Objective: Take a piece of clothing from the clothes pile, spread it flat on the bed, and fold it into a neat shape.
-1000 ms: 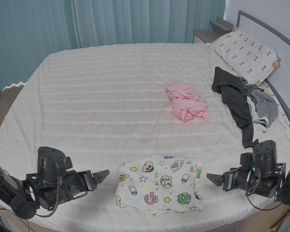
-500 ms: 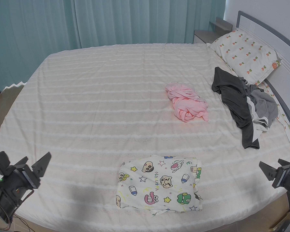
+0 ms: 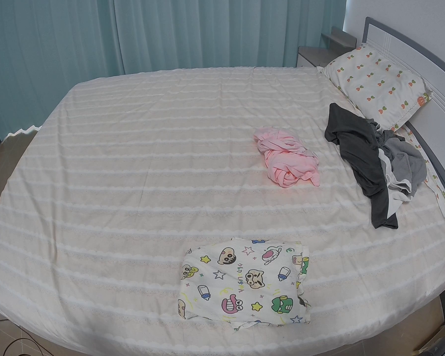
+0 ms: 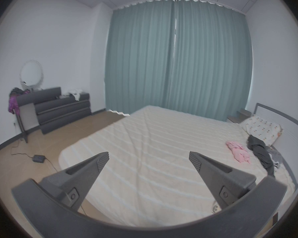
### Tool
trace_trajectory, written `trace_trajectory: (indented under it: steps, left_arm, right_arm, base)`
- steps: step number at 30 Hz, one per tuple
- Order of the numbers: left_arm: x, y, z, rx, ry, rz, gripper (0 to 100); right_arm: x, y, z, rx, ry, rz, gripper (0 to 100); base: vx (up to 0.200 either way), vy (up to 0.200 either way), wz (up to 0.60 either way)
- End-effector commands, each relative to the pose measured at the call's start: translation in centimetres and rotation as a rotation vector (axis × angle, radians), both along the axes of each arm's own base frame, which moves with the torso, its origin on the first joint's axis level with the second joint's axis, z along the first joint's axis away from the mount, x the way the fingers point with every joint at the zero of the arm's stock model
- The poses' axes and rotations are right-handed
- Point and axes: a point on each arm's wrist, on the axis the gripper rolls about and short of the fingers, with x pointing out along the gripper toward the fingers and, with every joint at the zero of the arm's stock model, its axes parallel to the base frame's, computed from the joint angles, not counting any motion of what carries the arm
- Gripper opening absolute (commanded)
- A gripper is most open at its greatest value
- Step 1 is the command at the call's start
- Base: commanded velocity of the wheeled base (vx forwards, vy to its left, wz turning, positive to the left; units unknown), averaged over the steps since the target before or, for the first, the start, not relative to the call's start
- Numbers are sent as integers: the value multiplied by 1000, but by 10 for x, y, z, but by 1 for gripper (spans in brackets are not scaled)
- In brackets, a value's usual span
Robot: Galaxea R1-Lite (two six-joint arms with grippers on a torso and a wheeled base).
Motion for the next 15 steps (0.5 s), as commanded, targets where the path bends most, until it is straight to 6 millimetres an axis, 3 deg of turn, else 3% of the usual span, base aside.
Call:
trace_trajectory:
  steps: [1,5,9,10,11,15]
  left_arm:
    - [-46,-3,-18,77,-107,177,100]
    - [-36,-3,-46,88,-76,69,100]
    - [-18,-7,-64,91,-184,-111,100]
    - [-18,-7,-64,91,-184,-111,100]
    - [-12,-9,-77,137,-150,-192,100]
    - [-12,-10,-80,152,-95,-267,100]
  right_arm:
    - [-30,4,-33,-102,-111,2,100]
    - [-21,4,-59,-136,-67,29,100]
    - [-21,6,-60,-143,-65,97,100]
    - [-21,6,-60,-143,-65,97,100]
    - [-21,7,-62,-132,-45,146,100]
    - [-22,9,-62,-105,-39,236,100]
  base:
    - [0,0,0]
    - [0,0,0]
    - [0,0,0]
    - [0,0,0]
    - [0,0,0]
    - [0,0,0]
